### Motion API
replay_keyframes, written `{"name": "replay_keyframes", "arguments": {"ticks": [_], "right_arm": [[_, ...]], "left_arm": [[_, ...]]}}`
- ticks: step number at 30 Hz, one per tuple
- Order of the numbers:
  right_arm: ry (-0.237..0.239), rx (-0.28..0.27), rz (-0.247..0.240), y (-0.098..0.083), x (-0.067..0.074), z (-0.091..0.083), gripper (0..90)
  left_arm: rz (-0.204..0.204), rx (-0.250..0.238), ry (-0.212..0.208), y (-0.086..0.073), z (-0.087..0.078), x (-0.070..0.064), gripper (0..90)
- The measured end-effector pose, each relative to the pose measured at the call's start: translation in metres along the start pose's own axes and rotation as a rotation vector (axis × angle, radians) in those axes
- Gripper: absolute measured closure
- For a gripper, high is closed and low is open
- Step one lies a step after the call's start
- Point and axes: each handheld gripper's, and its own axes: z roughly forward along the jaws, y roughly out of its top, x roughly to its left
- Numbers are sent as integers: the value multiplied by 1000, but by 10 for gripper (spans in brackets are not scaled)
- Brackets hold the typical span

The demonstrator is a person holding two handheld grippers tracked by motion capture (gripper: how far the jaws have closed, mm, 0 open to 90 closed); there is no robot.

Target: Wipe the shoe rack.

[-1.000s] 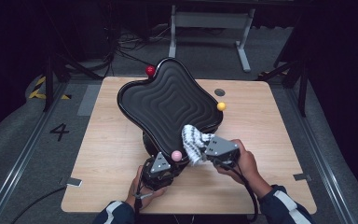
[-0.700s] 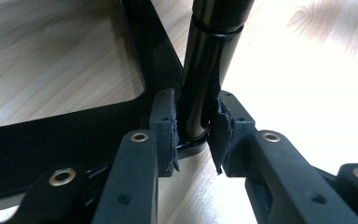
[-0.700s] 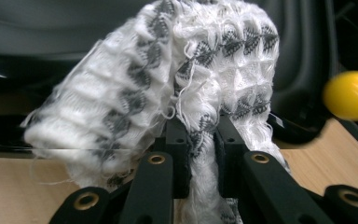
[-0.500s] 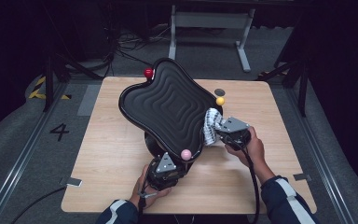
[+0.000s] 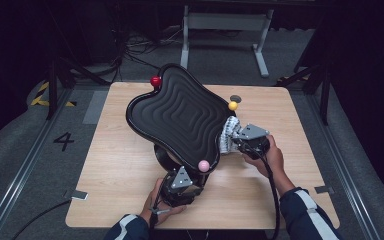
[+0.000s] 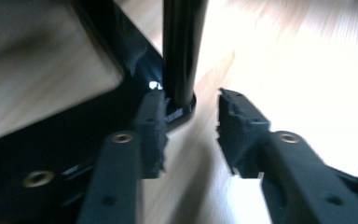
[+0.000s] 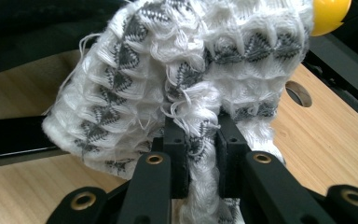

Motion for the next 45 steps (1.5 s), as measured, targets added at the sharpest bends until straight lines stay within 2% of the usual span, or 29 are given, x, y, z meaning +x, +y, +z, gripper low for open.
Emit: {"name": "replay_keyframes", "arguments": {"ticks": [1, 5, 8, 11, 13, 15, 16, 17, 19, 22, 23, 27, 28, 29, 32, 33, 34, 35, 36, 38, 39, 40, 45], "right_arm": [[5, 4, 0, 0, 1, 0, 783], [15, 1, -1, -3, -2, 0, 782], [16, 1, 1, -4, -2, -3, 777], [27, -9, -4, -5, -2, -5, 776], [29, -10, -4, -5, -2, -7, 775], [29, -18, -9, -4, -1, -9, 773], [37, -25, -11, -4, -1, -10, 773], [45, -35, -14, -3, -1, -11, 773], [63, -56, -15, -1, 1, -15, 770], [88, -81, -31, 2, 5, -21, 766], [89, -84, -37, 3, 6, -22, 766], [103, -89, -56, 6, 12, -23, 764], [105, -88, -56, 7, 12, -22, 764], [105, -86, -55, 7, 13, -21, 764], [108, -84, -53, 7, 13, -19, 764], [107, -85, -54, 7, 13, -19, 763], [108, -86, -53, 7, 13, -19, 762], [110, -88, -49, 7, 13, -19, 762], [110, -88, -50, 7, 13, -20, 762], [107, -91, -53, 7, 13, -20, 758], [107, -93, -50, 7, 13, -20, 758], [107, -92, -53, 7, 13, -20, 757], [104, -97, -64, 8, 13, -21, 755]], "left_arm": [[15, 15, 10, -2, -3, -1, 572], [-19, 13, 31, -11, -16, 5, 521], [-58, 24, 79, -20, -29, 14, 460], [-85, 61, 121, -30, -39, 25, 407], [-97, 72, 158, -37, -47, 35, 385], [-115, 80, 179, -42, -54, 45, 363], [-147, 75, 200, -46, -57, 52, 352], [-154, 70, 223, -48, -60, 60, 347], [-203, 57, 239, -51, -64, 73, 319], [-227, 33, 261, -51, -67, 92, 295], [-236, 22, 283, -49, -69, 100, 294], [-266, 3, 292, -41, -63, 125, 274], [-260, 2, 293, -40, -62, 129, 274], [-287, -2, 276, -38, -58, 134, 269], [-271, 5, 327, -36, -52, 144, 271], [-278, -10, 314, -35, -51, 147, 270], [-314, -43, 304, -34, -52, 152, 264], [-313, -67, 291, -33, -54, 154, 274], [-304, -82, 295, -33, -56, 155, 279], [-339, -105, 285, -34, -57, 158, 271], [-330, -94, 292, -34, -57, 160, 269], [-346, -94, 291, -33, -57, 162, 269], [-340, -69, 311, -22, -50, 171, 268]]}}
